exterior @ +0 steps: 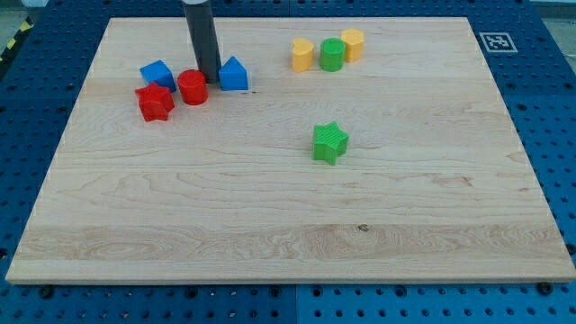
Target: Push the blue triangle into the group of blocks at the left
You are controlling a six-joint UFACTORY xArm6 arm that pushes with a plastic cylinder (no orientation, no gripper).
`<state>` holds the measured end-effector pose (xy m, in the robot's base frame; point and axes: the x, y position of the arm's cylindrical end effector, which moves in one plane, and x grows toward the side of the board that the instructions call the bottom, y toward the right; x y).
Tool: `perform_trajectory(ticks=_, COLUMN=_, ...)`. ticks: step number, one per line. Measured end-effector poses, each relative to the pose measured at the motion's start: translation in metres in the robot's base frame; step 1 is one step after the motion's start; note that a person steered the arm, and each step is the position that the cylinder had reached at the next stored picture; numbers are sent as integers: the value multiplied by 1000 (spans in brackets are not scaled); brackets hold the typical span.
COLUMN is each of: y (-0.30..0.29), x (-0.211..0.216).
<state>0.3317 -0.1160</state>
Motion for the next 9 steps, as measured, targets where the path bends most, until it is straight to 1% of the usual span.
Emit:
perform_trajectory(ticks=1, y=6, x=-1)
perform_trajectory(ticks=2, y=-1, x=-24)
perform_trajectory(ticks=3, y=24, x=-39)
perform_trajectory(ticks=4, y=63, x=-40)
perform_trajectory(ticks=5, y=76, x=-31)
perform_trajectory(ticks=6, y=62, x=-4)
perform_trajectory(ticks=7, y=22, x=22)
perform_trajectory(ticks=8, y=-20, x=27)
perform_trajectory(ticks=9, y=-22, x=23)
